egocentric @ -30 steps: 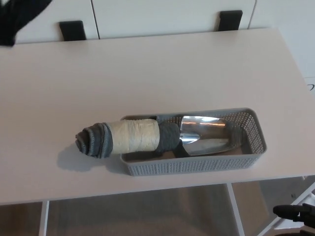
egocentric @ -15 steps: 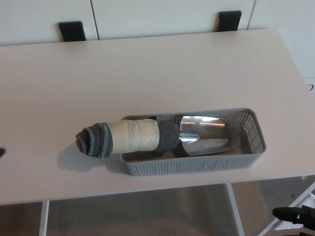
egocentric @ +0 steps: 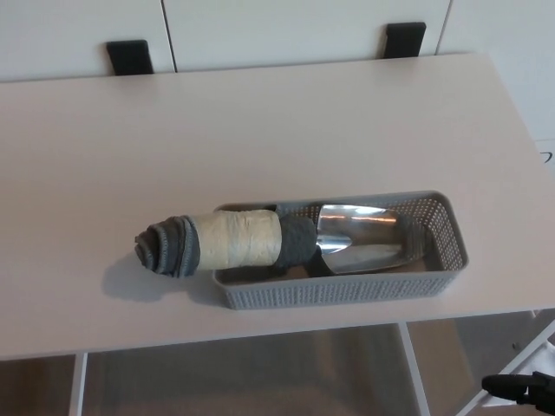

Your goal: The robot walks towards a desk on which a shovel is kept on the left hand side and a container is kept on the right hand side. The robot picks up the shovel using its left hand and places it in the container.

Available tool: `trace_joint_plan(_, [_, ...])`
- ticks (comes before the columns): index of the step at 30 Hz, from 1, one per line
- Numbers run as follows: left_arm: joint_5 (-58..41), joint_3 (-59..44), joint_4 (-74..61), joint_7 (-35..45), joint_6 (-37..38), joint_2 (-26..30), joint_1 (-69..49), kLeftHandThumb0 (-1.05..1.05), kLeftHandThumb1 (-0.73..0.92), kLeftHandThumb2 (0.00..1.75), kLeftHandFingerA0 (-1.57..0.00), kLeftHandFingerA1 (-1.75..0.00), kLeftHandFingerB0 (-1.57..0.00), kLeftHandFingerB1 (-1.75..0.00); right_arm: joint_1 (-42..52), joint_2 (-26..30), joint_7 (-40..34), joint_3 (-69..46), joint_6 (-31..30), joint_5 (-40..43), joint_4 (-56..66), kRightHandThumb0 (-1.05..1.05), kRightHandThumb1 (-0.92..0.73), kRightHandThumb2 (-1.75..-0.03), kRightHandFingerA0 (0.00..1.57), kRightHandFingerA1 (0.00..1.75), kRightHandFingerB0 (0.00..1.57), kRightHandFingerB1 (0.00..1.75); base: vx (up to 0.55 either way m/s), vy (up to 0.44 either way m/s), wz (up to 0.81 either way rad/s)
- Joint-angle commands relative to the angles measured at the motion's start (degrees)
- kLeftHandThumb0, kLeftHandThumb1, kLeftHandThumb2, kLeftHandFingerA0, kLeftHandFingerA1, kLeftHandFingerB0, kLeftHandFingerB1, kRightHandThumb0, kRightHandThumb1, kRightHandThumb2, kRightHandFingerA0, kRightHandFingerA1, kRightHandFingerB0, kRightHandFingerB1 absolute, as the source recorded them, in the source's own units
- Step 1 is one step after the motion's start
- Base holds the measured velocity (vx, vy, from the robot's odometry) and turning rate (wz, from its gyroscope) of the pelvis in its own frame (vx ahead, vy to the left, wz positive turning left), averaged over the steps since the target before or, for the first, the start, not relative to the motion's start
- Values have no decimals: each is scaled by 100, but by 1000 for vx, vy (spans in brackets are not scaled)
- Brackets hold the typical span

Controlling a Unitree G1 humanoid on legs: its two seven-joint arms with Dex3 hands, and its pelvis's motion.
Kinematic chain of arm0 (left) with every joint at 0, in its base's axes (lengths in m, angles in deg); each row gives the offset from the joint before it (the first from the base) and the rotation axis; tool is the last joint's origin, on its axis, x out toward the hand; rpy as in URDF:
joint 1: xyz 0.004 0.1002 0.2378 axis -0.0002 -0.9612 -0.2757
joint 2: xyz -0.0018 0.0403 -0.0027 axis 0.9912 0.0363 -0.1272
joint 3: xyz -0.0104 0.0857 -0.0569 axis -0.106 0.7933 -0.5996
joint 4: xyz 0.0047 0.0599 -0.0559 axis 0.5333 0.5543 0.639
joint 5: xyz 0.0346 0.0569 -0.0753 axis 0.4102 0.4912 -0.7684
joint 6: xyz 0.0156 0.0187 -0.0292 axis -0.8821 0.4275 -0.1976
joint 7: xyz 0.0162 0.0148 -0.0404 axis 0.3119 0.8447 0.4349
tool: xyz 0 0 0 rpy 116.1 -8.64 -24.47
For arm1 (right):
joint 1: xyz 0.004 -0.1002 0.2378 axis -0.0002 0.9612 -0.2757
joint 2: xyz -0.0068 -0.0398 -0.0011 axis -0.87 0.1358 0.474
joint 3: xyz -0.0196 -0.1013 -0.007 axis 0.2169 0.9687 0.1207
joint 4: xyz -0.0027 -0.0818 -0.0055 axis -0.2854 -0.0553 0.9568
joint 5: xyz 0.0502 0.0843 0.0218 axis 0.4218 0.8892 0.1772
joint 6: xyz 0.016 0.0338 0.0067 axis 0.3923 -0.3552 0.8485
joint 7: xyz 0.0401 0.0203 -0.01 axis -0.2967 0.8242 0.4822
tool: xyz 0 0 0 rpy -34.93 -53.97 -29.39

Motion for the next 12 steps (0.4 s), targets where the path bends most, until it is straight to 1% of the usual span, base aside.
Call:
trace_joint_plan(1, [-828,561,1346,3381,3042,295,-1323,-77,67,61,-22,-35,-21,-28,109,159,-80,-204,247,-10,-525,-44,-43,-54,89,48,75,47,0,0,0])
trace_joint_plan(2, [-614,825,1434,3186,3109,275,-1322,-77,67,61,-21,-35,-20,-28,109,157,-96,-190,255,-32,-529,-45,-43,-54,90,48,74,47,0,0,0])
trace_joint_plan(3, [-336,1203,1622,2912,3174,239,-1282,-38,35,96,-3,-49,0,-46,119,147,-93,-180,278,-34,-537,-43,-43,-54,91,49,74,47,0,0,0])
trace_joint_plan(6, [282,1975,2446,2297,3768,108,-832,-37,44,102,-3,-49,0,-47,131,80,-75,-208,308,49,-526,-44,-42,-53,91,49,74,47,0,0,0])
trace_joint_plan(7, [537,2214,2573,1965,3831,113,-711,-37,43,102,-3,-49,0,-47,144,45,-116,-234,285,73,-497,-45,-42,-53,91,49,74,47,0,0,0])
trace_joint_plan(9, [872,2530,2531,1360,3545,90,-643,-37,42,101,-2,-48,0,-47,169,57,-135,-241,332,51,-505,-47,-44,-54,89,48,72,46,0,0,0])
trace_joint_plan(10, [920,2636,2518,1219,3439,93,-611,-37,43,102,-2,-48,0,-47,178,55,-152,-247,331,45,-498,-48,-45,-54,88,48,72,46,0,0,0])
trace_joint_plan(11, [1059,2830,2628,1008,3382,79,-479,-74,76,63,-22,-35,-18,-28,169,60,-165,-259,288,50,-471,-49,-45,-55,88,48,71,46,0,0,0])
trace_joint_plan(12, [1102,2904,2687,936,3387,83,-428,-74,76,63,-22,-35,-18,-28,165,63,-168,-264,271,54,-461,-49,-45,-55,88,48,71,46,0,0,0])
